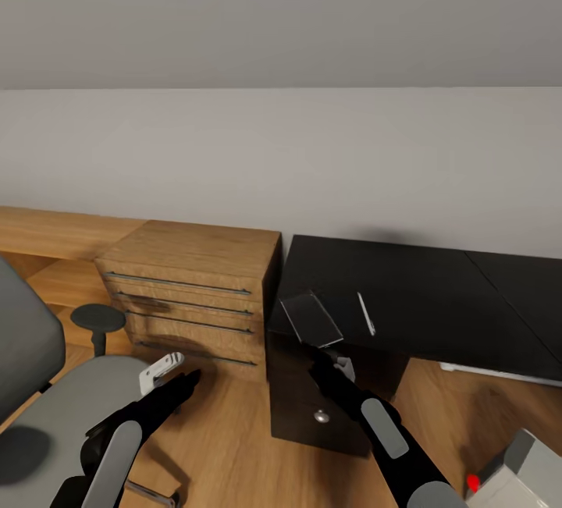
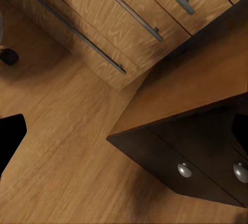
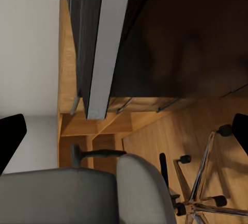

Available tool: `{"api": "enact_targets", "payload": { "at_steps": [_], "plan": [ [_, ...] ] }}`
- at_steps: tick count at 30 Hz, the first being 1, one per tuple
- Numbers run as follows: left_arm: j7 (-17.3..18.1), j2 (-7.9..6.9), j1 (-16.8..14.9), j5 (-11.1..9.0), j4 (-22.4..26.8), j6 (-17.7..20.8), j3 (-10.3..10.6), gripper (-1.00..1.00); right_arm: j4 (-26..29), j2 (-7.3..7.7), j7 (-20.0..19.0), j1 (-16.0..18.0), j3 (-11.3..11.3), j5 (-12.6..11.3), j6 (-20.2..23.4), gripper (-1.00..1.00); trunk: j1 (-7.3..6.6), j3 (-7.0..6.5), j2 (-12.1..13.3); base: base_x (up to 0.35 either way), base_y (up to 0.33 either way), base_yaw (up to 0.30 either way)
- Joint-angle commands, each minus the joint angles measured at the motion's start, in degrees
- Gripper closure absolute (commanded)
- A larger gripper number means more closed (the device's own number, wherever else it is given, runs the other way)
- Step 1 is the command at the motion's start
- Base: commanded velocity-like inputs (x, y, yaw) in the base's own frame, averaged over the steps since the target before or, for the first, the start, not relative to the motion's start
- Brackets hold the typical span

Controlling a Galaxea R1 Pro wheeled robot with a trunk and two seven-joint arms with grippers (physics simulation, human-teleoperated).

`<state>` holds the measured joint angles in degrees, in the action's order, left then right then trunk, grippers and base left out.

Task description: In the bedroom, organize the workspace by keeping the computer under the desk, ensuring the monitor is on the desk, placing the keyboard on the desk next to the monitor, placing the mouse on the desk next to the keyboard, moving the folder from the swivel chair onto the desk next to the mouse, stacking the notebook on top of the folder with the pen on top of the notebook, and positioning the swivel chair next to the desk.

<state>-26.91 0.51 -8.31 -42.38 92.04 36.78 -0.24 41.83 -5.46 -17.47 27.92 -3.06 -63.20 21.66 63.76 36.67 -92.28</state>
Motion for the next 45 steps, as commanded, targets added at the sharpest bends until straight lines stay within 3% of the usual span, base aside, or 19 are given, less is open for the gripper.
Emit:
{"api": "enact_targets", "payload": {
  "at_steps": [1,32,45],
  "plan": [
    [-0.5,0.02,0.0,-0.6,0.1,0.1,0.0,-1.00,0.0,0.00,0.0,0.0,0.0,-0.3,0.2,-1.00,0.02,0.06,0.0,0.158,0.125,0.000],
    [-0.5,0.11,0.0,-0.7,-1.1,0.1,0.2,-1.00,0.2,0.16,-0.3,0.0,0.1,-0.3,0.1,-1.00,0.02,0.06,0.0,0.037,0.014,0.000],
    [-0.5,0.11,0.0,-0.8,-1.2,0.1,1.8,-1.00,0.3,0.18,-0.7,0.0,0.0,-0.3,-5.0,-1.00,0.02,0.06,0.0,0.000,0.000,0.000]
  ]
}}
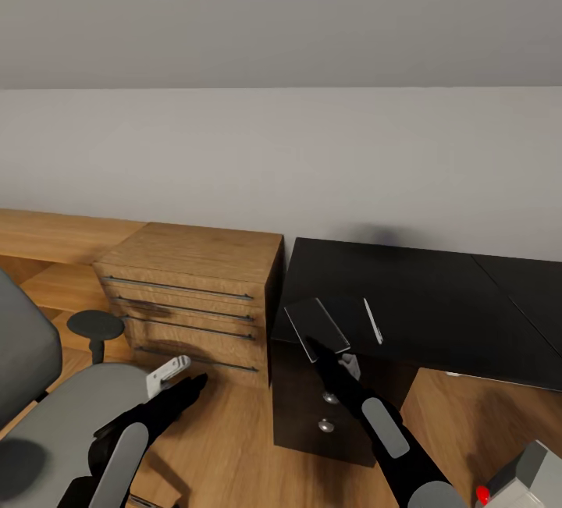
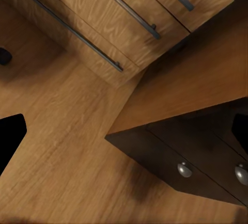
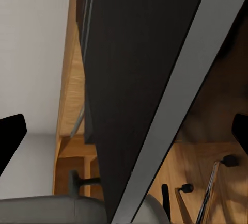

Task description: In the bedroom, organize the workspace by keeping the computer under the desk, ensuring the monitor is on the desk, placing the keyboard on the desk next to the monitor, placing the mouse on the desk next to the keyboard, moving the folder from the swivel chair onto the desk next to the mouse, stacking the notebook on top of the folder with the pen on top of the notebook, and positioning the swivel chair next to the desk.

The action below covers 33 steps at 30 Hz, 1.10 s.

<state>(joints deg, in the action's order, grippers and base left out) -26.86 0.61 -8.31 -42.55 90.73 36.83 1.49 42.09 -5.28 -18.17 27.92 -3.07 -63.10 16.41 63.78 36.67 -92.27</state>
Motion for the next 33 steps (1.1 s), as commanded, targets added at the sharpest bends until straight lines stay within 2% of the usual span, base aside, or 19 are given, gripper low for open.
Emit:
{"api": "enact_targets", "payload": {
  "at_steps": [1,23,24,33],
  "plan": [
    [-0.6,0.00,0.0,-0.6,0.1,0.1,0.0,-1.00,0.0,0.00,-0.1,0.0,0.0,-0.4,0.0,-1.00,0.00,0.05,0.0,0.000,0.000,0.000],
    [-0.5,0.00,0.0,-0.6,-1.1,0.0,0.7,-1.00,0.0,0.09,0.0,0.0,0.0,-0.4,-1.6,-1.00,0.00,0.05,0.0,0.000,0.000,0.000],
    [-0.5,0.00,0.0,-0.6,-1.1,0.0,0.7,-1.00,0.0,0.09,0.0,0.0,0.0,-0.4,-1.7,1.00,0.00,0.05,0.0,0.000,0.000,0.000],
    [-0.5,0.00,0.0,-0.7,-1.2,-0.1,0.7,-1.00,0.0,0.13,0.0,0.0,0.0,-0.4,-1.7,1.00,0.00,0.05,0.0,0.000,0.000,0.000]
  ]
}}
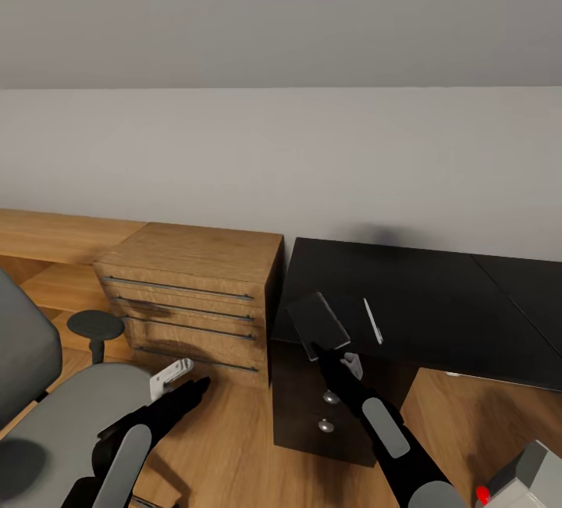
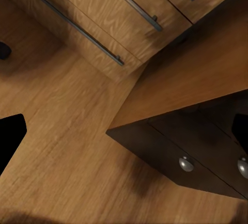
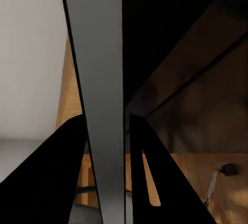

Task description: In the bedroom, organize the workspace by keeping the computer under the desk, ensuring the monitor is on the desk, placing the keyboard on the desk next to the monitor, placing the mouse on the desk next to the keyboard, moving the folder from the swivel chair onto the desk next to the mouse, stacking the notebook on top of the folder with the pen on top of the notebook, and positioning the swivel chair next to the desk.

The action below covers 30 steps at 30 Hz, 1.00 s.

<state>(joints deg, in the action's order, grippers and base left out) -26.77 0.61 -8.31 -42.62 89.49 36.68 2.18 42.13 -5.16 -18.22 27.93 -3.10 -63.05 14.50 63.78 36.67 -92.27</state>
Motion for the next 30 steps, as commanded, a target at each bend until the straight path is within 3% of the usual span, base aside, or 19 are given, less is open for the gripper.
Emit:
{"api": "enact_targets", "payload": {
  "at_steps": [1,18,30],
  "plan": [
    [-0.6,0.00,0.0,-0.6,0.1,0.1,0.0,-1.00,0.0,0.03,0.0,0.0,0.0,-0.4,0.3,1.00,0.00,0.06,0.0,0.000,0.000,0.000],
    [-0.6,-0.08,0.0,-0.4,0.1,-0.2,0.0,-1.00,0.0,0.91,-0.1,0.0,0.0,-0.4,0.3,1.00,0.00,0.06,0.0,0.000,0.000,0.000],
    [-0.7,-0.08,0.0,-0.5,0.1,-0.2,-0.1,-1.00,7.3,2.17,0.3,-0.4,0.0,-0.2,0.6,1.00,-2.64,-2.10,4.8,0.000,0.000,0.000]
  ]
}}
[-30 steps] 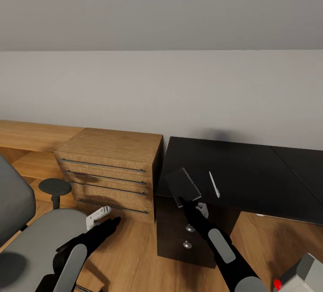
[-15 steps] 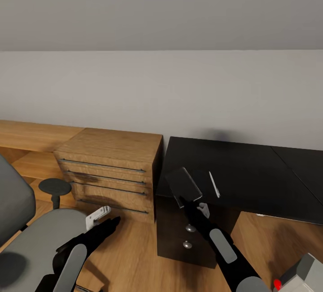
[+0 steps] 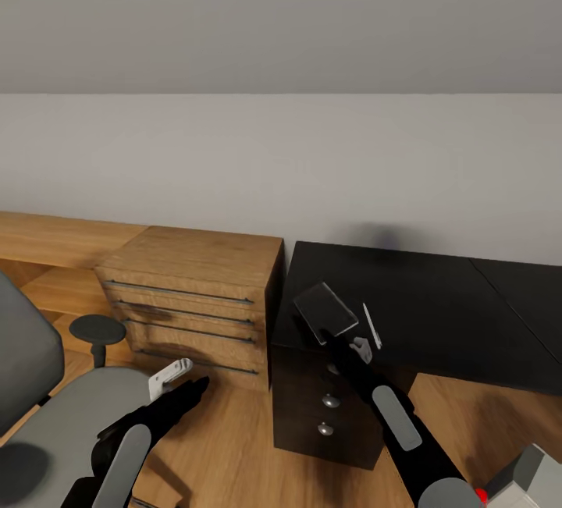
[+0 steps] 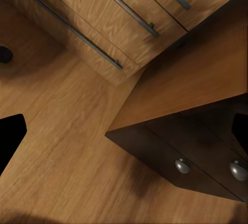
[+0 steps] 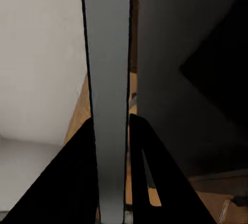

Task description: In the bedroom, organize the workspace by keeping the computer under the desk, ensuring the monitor is on the desk, placing the keyboard on the desk next to the monitor, placing the mouse on the desk next to the keyboard, moving the folder from the swivel chair onto the desk next to the mouse, stacking the notebook on top of the folder with the pen on top of the notebook, and positioning the swivel chair next to the desk.

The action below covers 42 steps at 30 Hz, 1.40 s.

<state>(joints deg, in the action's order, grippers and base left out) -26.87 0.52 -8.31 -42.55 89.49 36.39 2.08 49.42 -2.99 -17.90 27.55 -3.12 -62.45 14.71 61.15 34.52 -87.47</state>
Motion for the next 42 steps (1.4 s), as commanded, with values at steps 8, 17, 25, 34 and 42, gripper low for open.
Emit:
{"api": "enact_targets", "payload": {
  "at_steps": [8,17,25,34,42],
  "plan": [
    [-0.6,0.00,0.0,-0.7,-0.1,0.1,0.1,-1.00,3.7,3.65,-0.1,-0.1,-0.3,0.0,0.8,1.00,-1.77,-1.39,3.2,0.000,0.000,0.000],
    [-0.6,0.00,0.0,-0.5,-0.7,0.1,0.1,-1.00,9.1,6.40,0.0,-1.1,-0.3,0.3,0.9,1.00,-3.74,-3.00,6.8,0.000,0.000,0.000],
    [-0.5,0.00,0.0,-0.5,-0.7,0.1,0.1,-1.00,12.1,6.53,0.1,-2.7,-0.2,0.3,0.9,1.00,-5.50,-4.44,10.0,0.000,0.000,0.000],
    [-0.5,-0.06,0.0,-0.6,-0.7,-0.1,0.1,-1.00,12.5,6.58,0.0,-3.1,-0.2,0.3,0.8,1.00,-5.72,-4.62,10.4,0.000,0.000,-0.003],
    [-0.5,-0.08,0.0,-0.6,-0.7,-0.1,0.0,-1.00,12.5,6.59,0.1,-3.1,-0.2,0.4,0.8,1.00,-5.72,-4.62,10.4,-0.059,0.000,-0.181]
  ]
}}
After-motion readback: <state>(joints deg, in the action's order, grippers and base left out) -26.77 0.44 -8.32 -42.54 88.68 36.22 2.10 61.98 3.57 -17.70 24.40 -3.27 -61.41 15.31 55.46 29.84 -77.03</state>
